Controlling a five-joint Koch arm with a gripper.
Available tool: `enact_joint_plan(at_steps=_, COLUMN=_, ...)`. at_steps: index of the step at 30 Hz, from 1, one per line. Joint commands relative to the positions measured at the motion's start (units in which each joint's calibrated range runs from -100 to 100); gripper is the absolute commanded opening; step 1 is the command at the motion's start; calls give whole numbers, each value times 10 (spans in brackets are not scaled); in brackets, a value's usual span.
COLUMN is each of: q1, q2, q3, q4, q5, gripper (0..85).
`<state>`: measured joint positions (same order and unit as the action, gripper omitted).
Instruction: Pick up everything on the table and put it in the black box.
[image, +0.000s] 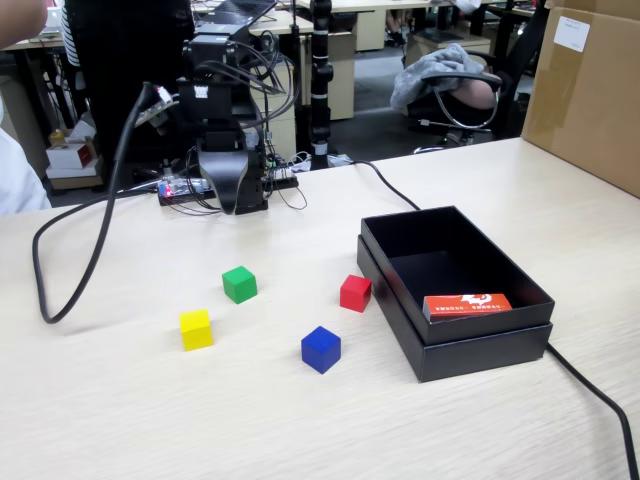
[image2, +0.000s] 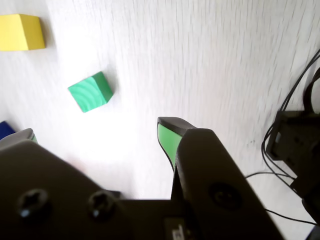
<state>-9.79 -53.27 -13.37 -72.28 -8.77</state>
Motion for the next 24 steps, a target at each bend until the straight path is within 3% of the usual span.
enact_joint_plan(at_steps=1, q1=-1, q2=34, q3=48, q4=-2, q5=-4, gripper=475)
enact_joint_plan(at_steps=24, q1=16, q2=445, q3=214, q4=6, q5=-15, gripper=479)
